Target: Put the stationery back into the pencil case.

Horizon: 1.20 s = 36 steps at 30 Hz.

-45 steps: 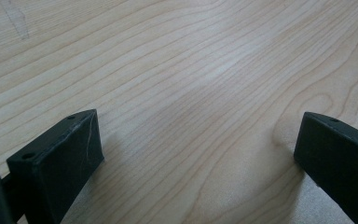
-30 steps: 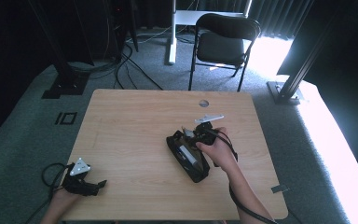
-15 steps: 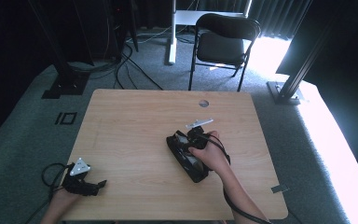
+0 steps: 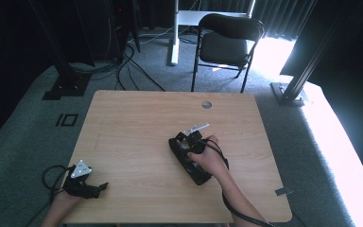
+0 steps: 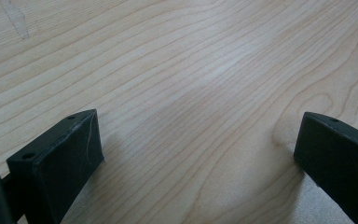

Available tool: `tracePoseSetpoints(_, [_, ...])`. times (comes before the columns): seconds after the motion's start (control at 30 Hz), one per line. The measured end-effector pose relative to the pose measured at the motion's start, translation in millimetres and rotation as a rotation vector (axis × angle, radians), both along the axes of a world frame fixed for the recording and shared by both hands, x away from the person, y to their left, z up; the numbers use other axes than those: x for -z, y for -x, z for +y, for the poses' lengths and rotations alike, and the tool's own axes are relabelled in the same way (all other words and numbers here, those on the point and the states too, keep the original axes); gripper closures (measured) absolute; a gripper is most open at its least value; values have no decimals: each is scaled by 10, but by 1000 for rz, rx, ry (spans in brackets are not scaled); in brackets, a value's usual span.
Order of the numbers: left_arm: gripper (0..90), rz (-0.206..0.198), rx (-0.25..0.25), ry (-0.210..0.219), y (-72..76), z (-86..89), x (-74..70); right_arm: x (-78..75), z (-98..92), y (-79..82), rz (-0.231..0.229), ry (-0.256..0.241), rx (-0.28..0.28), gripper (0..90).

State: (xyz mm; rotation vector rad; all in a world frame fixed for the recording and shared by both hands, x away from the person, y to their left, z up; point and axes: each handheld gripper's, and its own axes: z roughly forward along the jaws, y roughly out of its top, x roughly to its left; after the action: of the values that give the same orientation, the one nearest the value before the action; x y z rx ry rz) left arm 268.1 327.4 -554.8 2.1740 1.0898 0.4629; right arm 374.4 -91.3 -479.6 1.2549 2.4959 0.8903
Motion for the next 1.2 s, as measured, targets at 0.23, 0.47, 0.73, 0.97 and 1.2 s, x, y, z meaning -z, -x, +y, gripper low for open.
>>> tracePoseSetpoints(0.23, [11, 0, 0, 0, 0, 0, 0, 81, 59, -26, 23, 43, 0, 499])
tracePoseSetpoints(0.47, [11, 0, 0, 0, 0, 0, 0, 93, 89, -40, 42, 58, 1, 497])
tracePoseSetpoints(0.73, [11, 0, 0, 0, 0, 0, 0, 127, 95, -47, 58, 84, -14, 496])
tracePoseSetpoints(0.97, [11, 0, 0, 0, 0, 0, 0, 101, 90, -53, 53, 80, -15, 474])
tracePoseSetpoints(1.2, [11, 0, 0, 0, 0, 0, 0, -22, 43, -28, 28, 53, -24, 474])
